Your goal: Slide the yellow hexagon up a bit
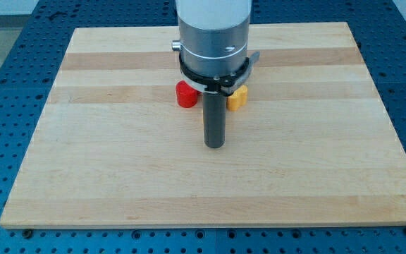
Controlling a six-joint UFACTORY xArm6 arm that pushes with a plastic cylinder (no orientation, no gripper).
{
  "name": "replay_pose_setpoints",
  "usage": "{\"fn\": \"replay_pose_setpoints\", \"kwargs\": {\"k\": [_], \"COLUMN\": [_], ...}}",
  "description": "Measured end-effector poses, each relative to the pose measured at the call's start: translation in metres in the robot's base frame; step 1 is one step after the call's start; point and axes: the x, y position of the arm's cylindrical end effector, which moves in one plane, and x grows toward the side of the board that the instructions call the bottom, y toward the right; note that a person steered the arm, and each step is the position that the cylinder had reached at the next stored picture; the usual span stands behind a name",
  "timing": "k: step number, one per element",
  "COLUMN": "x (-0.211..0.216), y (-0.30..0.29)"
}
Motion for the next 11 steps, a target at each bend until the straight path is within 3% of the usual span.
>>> {"fn": "replay_pose_setpoints", "kwargs": {"k": [2,6,11], "x": [0.004,-0.016,-0.039], "y": [0.033,-0.002,-0.005]}}
